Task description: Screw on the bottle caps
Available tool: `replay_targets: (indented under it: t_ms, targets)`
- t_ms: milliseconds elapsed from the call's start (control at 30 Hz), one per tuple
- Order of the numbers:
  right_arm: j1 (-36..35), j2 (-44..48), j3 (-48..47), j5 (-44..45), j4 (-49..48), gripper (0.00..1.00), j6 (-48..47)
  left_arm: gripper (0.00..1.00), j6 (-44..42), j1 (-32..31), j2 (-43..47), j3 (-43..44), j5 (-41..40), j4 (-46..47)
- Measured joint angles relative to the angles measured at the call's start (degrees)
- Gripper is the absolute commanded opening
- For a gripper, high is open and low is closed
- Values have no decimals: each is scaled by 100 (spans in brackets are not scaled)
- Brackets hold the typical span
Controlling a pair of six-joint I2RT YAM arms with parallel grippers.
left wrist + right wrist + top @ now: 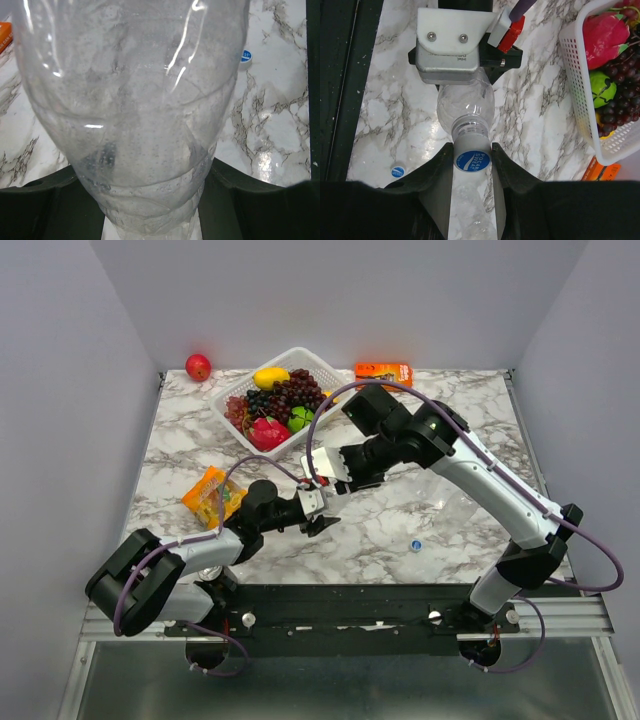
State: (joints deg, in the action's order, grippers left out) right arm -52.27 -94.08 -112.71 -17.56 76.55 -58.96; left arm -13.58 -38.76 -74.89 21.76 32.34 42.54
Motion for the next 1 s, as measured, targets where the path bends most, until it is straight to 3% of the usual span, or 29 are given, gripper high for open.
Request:
replay_targets:
  t_ms: [1000]
  targets:
    - [-31,0,68,-9,-61,35,74,0,107,-74,0,39,-129,66]
